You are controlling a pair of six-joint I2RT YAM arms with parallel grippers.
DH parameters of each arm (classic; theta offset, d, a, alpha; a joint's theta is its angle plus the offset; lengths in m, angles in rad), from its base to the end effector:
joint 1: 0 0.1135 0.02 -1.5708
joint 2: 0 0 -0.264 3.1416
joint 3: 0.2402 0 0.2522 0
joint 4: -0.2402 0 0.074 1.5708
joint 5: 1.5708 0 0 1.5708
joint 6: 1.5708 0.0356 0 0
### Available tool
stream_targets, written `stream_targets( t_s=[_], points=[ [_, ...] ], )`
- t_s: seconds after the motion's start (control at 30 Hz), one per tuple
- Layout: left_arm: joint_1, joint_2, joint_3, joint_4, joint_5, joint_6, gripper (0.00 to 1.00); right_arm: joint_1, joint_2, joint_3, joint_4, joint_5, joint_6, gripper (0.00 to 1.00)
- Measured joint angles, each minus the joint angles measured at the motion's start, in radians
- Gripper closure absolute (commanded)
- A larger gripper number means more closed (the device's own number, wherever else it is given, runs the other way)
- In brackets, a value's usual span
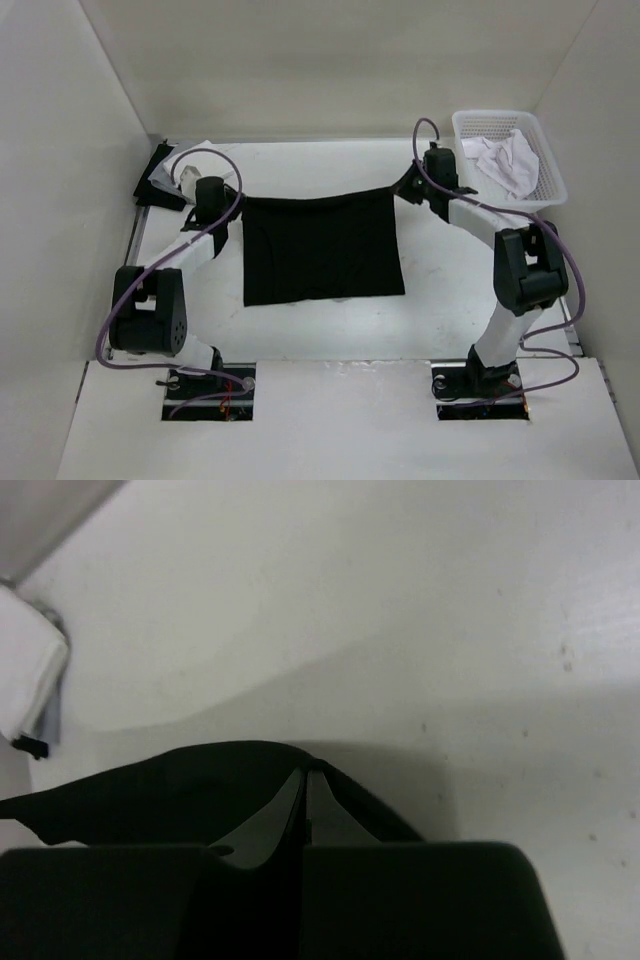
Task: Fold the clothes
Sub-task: Fold the tank top
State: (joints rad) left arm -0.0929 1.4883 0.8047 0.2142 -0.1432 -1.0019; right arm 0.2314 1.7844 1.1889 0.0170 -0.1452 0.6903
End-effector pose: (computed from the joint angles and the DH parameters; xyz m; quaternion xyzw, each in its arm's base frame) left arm 0.3226 -0.0250 0.2190 -0.4068 0.7473 -0.2196 0.4774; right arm 0.3919 0.0976 0.2240 0.1659 0.8620 0.2683 0.3969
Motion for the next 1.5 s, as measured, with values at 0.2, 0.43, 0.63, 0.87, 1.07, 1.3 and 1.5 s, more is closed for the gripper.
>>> stream_targets(
  t_s=[0.2,0.43,0.63,0.87,1.07,1.3,1.5],
  points=[
    [-0.007,-0.021,0.038,0.094,-0.004,0.004,1.0,-0.017,-0.06,0.021,0.052,-0.021,0.006,1.0],
    [-0.008,-0.255,-0.226,0.169,-0.004,-0.002,1.0,-0.014,-0.321,-0.279,0.127,-0.002,0.022,1.0],
    [-0.008,-0.402,-0.444,0.19,0.013,-0.005,0.99,-0.006,-0.432,-0.507,0.169,0.028,0.042,0.99],
    [-0.008,-0.545,-0.614,0.205,0.025,0.005,0.98,-0.001,-0.441,-0.675,0.225,0.037,0.074,0.99],
    [-0.009,-0.623,-0.708,0.215,0.028,0.015,0.89,0.04,-0.469,-0.775,0.257,0.052,0.1,0.9],
    [0.008,-0.729,-0.752,0.155,0.027,0.014,0.76,0.058,-0.532,-0.829,0.259,0.063,0.115,0.58],
    [-0.04,-0.838,-0.676,0.08,-0.006,0.016,0.76,0.045,-0.543,-0.801,0.295,0.059,0.113,0.5]
  ],
)
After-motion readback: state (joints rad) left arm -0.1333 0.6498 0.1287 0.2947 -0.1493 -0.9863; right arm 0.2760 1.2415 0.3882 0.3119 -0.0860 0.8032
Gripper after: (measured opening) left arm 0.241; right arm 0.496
